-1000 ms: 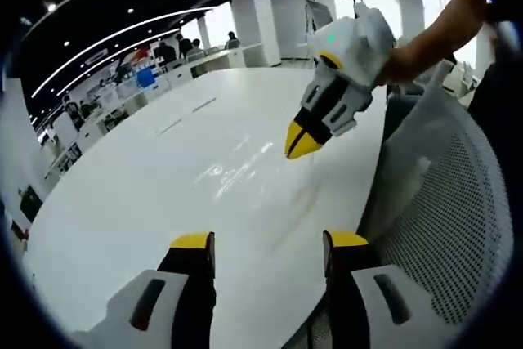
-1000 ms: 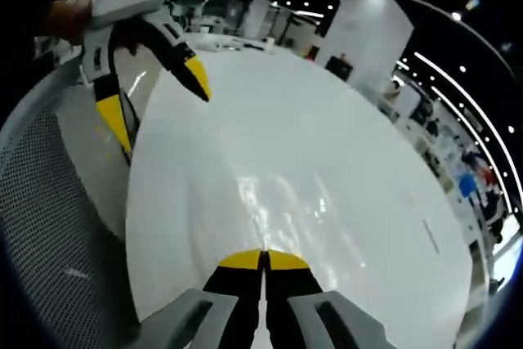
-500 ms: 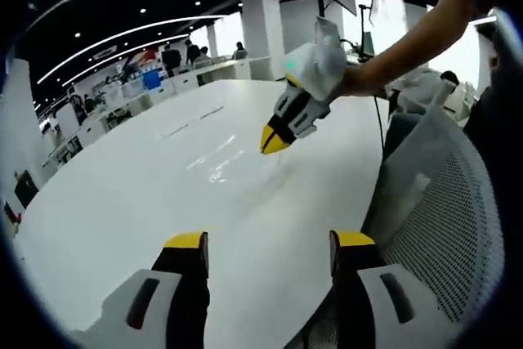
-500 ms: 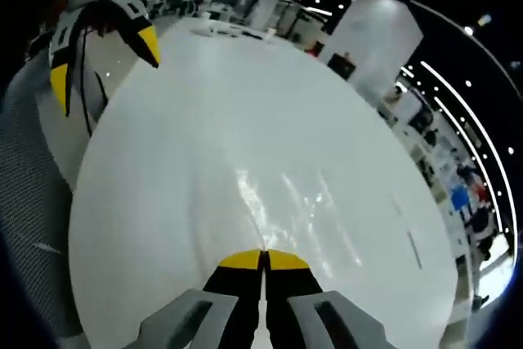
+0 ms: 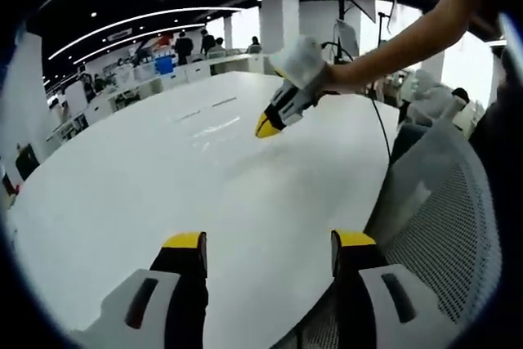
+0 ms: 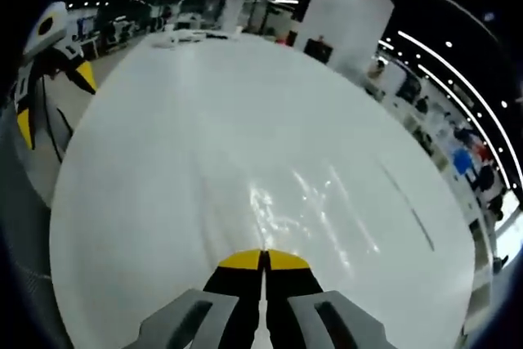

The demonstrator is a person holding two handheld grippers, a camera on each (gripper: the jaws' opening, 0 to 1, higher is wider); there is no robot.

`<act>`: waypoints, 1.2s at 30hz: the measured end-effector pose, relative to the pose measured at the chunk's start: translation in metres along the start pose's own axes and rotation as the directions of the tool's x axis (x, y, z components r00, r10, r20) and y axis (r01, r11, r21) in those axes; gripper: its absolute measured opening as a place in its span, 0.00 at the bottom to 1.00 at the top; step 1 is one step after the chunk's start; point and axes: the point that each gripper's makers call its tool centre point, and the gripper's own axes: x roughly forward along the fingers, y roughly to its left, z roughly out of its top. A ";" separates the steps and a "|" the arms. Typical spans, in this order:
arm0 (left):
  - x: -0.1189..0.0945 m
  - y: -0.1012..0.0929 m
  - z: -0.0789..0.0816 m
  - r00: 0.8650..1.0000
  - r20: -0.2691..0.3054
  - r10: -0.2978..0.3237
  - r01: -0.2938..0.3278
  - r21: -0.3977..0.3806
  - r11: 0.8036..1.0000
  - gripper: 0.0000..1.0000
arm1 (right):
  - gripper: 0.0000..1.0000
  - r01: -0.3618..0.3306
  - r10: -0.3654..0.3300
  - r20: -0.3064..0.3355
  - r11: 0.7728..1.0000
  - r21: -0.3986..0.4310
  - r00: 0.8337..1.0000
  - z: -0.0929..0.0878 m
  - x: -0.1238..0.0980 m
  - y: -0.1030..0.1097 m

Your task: Open the resealable bag by pulling the two sides of the seal apart until the entire bag opening is separated and visibly accessible.

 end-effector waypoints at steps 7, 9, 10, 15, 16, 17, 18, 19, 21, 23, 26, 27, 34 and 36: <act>0.002 0.002 0.001 1.000 -0.012 0.004 -0.004 0.023 1.000 0.60 | 0.00 -0.006 0.004 -0.043 0.999 -0.048 0.999 -0.008 0.002 -0.010; 0.003 0.001 0.001 1.000 -0.016 0.002 -0.001 0.027 1.000 0.60 | 0.00 -0.005 0.001 -0.055 0.997 -0.074 0.998 -0.010 0.003 -0.012; 0.003 0.000 0.001 1.000 -0.019 0.000 0.001 0.027 1.000 0.60 | 0.00 -0.002 -0.003 -0.058 0.997 -0.077 0.998 -0.011 0.003 -0.012; 0.007 -0.010 0.001 0.999 -0.029 -0.024 0.025 0.033 0.999 0.60 | 0.04 0.000 -0.003 -0.053 0.999 -0.053 0.999 -0.012 0.004 -0.011; 0.008 -0.011 0.002 0.999 -0.030 -0.027 0.028 0.035 0.999 0.60 | 0.07 0.004 -0.005 -0.048 0.999 -0.038 0.999 -0.011 0.004 -0.010; 0.008 -0.011 0.002 0.999 -0.031 -0.028 0.029 0.036 0.999 0.60 | 0.10 0.005 -0.007 -0.043 1.000 -0.030 0.999 -0.011 0.004 -0.010; 0.008 -0.013 0.003 0.999 -0.031 -0.031 0.032 0.038 0.999 0.60 | 0.10 -0.003 0.002 -0.040 1.000 -0.017 0.999 -0.012 0.004 -0.008; 0.009 -0.014 0.004 0.999 -0.029 -0.033 0.034 0.039 0.999 0.60 | 0.10 -0.004 0.003 -0.040 1.000 -0.013 0.999 -0.012 0.004 -0.007; 0.009 -0.015 0.006 0.999 -0.027 -0.034 0.035 0.041 0.999 0.60 | 0.10 -0.003 0.003 -0.039 1.000 -0.017 0.999 -0.013 0.003 -0.005; 0.009 -0.014 0.007 0.999 -0.027 -0.033 0.034 0.042 0.999 0.60 | 0.11 -0.003 0.002 -0.039 1.000 -0.022 0.999 -0.013 0.002 -0.004; 0.010 -0.014 0.008 0.999 -0.028 -0.032 0.033 0.046 0.998 0.60 | 0.12 -0.001 0.001 -0.027 1.000 -0.007 1.000 -0.011 -0.001 -0.003; 0.010 -0.014 0.008 0.999 -0.031 -0.029 0.031 0.054 0.998 0.60 | 0.12 -0.001 0.001 -0.021 1.000 0.006 1.000 -0.010 -0.003 -0.002; 0.005 -0.008 0.014 1.000 -0.009 -0.001 0.002 0.044 0.999 0.61 | 0.17 0.002 -0.007 0.050 0.994 0.109 0.999 -0.005 -0.024 0.012; 0.005 -0.008 0.015 1.000 0.005 0.001 -0.001 0.024 1.000 0.61 | 0.18 0.002 -0.010 0.064 0.992 0.123 0.998 -0.004 -0.030 0.017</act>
